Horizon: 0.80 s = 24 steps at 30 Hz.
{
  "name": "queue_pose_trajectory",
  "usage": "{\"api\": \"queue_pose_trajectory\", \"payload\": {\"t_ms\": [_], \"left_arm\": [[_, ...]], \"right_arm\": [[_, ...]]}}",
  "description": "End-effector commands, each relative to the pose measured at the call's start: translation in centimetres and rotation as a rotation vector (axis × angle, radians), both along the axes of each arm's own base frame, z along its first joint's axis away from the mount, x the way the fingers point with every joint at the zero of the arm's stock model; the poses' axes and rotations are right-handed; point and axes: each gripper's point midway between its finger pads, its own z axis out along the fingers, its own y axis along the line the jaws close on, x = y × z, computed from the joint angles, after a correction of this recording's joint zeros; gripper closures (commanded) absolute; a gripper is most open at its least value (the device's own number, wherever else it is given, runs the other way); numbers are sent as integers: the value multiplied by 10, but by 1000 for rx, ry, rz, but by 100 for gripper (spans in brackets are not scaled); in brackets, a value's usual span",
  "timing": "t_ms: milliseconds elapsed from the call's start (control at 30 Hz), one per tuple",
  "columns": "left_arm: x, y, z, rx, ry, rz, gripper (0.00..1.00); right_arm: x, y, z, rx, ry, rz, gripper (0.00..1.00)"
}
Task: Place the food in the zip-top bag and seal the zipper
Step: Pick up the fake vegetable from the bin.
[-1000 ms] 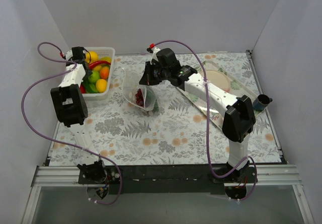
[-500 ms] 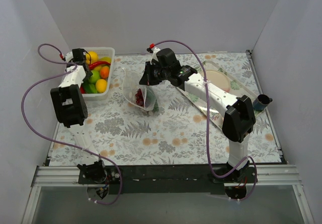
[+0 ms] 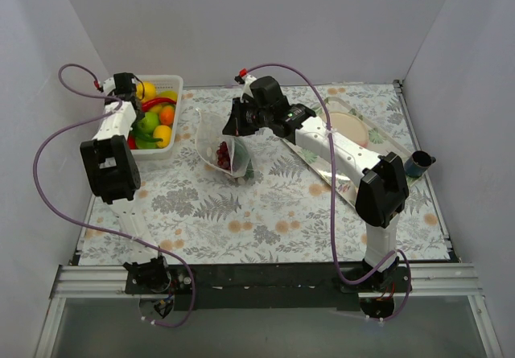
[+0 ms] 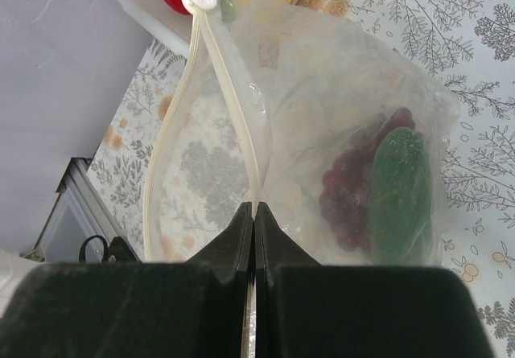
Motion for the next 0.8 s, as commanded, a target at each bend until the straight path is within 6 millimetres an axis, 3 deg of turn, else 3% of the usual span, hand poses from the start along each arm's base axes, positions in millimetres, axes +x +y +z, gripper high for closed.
{"api": "queue_pose_trajectory", "payload": {"t_ms": [0,33,267,500,533,600,633,667,700,733,767], "left_arm": [[2,12,84,88,-120,2,92],[0,12,87,95,-121,2,96],[-10,8,113,180,-134,14,97],[-16,-7,167,272,-213,3,97],[-19,-11,185,274,-257,-10,97],[-19,-33,194,265,-299,-87,97],[-22,-43,218,266,-375,-118,97],[-24,-60,227,265,-405,-172,97],[-26,-71,223,246,-414,-225,96],[-25,-95,233,236,-467,-288,96],[-37,-104,257,219,-541,-310,95]], "right_arm": [[-2,5,34,48,-50,19,99],[-3,6,34,46,-47,22,99],[-3,10,33,32,-47,26,99],[0,8,33,15,-51,13,99],[0,8,34,16,-53,14,99],[1,10,33,11,-51,17,99],[1,10,34,10,-53,21,99],[2,10,31,6,-46,19,99],[2,11,33,8,-49,21,99],[2,11,33,8,-47,24,99],[2,11,32,7,-45,23,99]]}}
